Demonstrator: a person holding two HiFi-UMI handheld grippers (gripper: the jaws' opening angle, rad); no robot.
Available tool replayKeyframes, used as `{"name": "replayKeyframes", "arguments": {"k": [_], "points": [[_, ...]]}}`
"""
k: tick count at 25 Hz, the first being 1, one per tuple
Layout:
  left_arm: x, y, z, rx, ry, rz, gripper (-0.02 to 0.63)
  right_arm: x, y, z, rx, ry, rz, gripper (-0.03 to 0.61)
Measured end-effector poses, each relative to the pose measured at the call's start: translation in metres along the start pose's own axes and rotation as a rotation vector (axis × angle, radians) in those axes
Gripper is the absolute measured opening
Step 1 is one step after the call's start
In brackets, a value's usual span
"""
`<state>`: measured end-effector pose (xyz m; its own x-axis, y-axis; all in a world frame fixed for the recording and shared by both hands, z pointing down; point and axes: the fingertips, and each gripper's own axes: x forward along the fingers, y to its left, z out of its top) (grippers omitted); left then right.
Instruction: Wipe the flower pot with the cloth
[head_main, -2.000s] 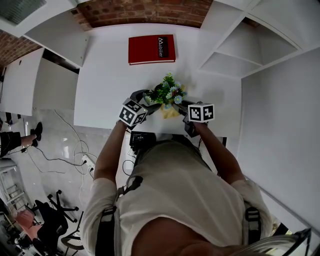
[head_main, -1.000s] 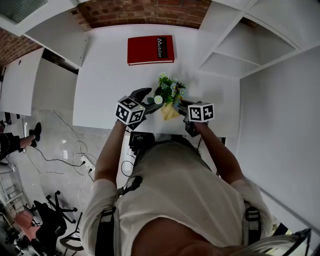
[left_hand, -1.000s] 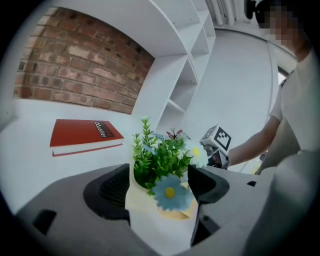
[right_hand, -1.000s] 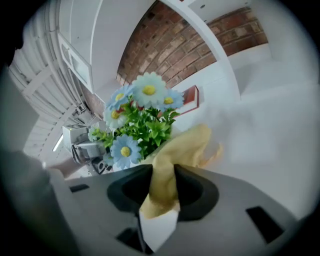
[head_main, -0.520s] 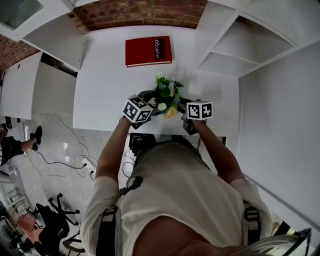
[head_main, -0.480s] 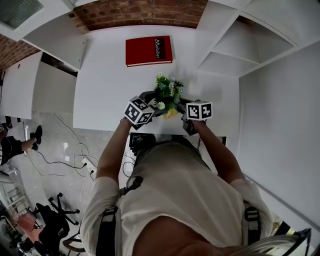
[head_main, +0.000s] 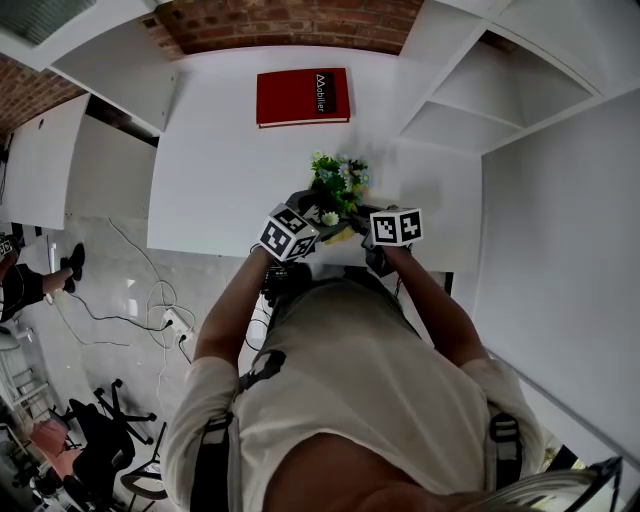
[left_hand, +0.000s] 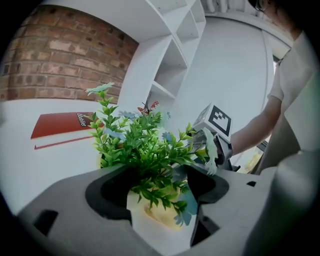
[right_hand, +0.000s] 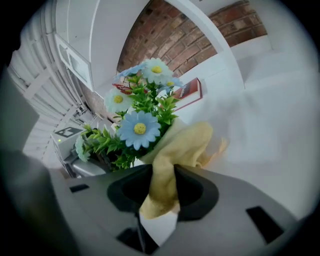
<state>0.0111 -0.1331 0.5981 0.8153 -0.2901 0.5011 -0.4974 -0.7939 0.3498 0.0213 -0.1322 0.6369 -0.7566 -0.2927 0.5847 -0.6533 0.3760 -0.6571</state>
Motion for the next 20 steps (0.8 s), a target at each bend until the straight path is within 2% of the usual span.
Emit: {"name": "replayKeyframes", "arguments": {"k": [4,7,10,15,20], "points": [[-0.018,-0.001,0.008,-0.056,-0.055,0.002,0.353,-0.008,-0.006,0.000,0.020,-0.011,0.007,0.140],[-0.048,0.016,0.019,-0.045,-0.089,0.040,0.354,-0.017,-0.013,0.012,0.055,-0.052,0.004,0.141],[-0.058,0.041,0.015,-0.035,-0.045,0.058,0.354,-0.024,-0.019,0.031,0.118,-0.115,0.004,0.140],[-0.035,0.040,0.004,-0.063,0.038,-0.048,0.354,-0.021,-0.012,0.047,0.165,-0.163,0.033,0.140],[-0.029,0.040,0.007,-0.109,-0.017,-0.043,0.354,-0.015,-0.012,0.041,0.207,-0.160,0.048,0.140]]}}
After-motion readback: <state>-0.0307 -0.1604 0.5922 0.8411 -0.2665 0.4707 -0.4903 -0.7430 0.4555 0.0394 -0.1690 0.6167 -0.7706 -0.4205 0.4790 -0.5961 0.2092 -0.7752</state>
